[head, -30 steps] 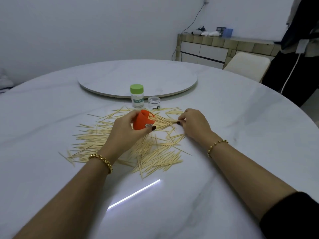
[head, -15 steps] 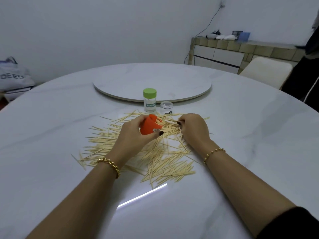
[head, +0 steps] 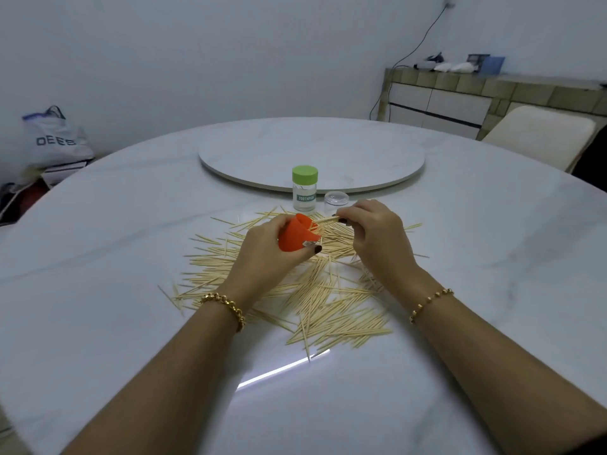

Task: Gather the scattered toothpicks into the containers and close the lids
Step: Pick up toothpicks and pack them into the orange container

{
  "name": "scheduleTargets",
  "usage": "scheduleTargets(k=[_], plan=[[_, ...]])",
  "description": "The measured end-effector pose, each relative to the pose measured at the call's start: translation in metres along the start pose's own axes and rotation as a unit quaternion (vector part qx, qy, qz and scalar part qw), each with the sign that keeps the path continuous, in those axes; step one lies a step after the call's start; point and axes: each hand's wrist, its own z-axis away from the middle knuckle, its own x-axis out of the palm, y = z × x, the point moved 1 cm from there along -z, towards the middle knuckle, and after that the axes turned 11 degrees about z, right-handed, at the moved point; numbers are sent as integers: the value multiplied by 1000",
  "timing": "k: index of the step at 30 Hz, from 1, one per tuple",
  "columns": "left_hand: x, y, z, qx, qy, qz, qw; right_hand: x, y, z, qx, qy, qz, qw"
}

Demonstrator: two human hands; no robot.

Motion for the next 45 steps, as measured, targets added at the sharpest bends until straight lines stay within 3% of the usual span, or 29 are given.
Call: scheduleTargets(k=[10,17,25,33,38,41,45], plan=[[0,-1,1,8,-8,-8,1000,0,-21,-2,-78,-27,43,996],[2,-1,1,10,-19,-6,1000,-2,-26,-4,-114,-45,13,992],[1,1,2,14,-14,-6,1000,3,-26,-2,-105,-57,-14,993],[0,3,2,8,-4,21,1000,-1,-27,-3,24,-22,-150,988],[-1,5,3,3,6,46,999,2,-37,5,190,-103,-295,931],[-1,7,4,6,12,53,998,3,-48,11,177,-152,-312,921],[-1,7,3,14,27,58,998,-1,-59,12,71,-137,-265,952]])
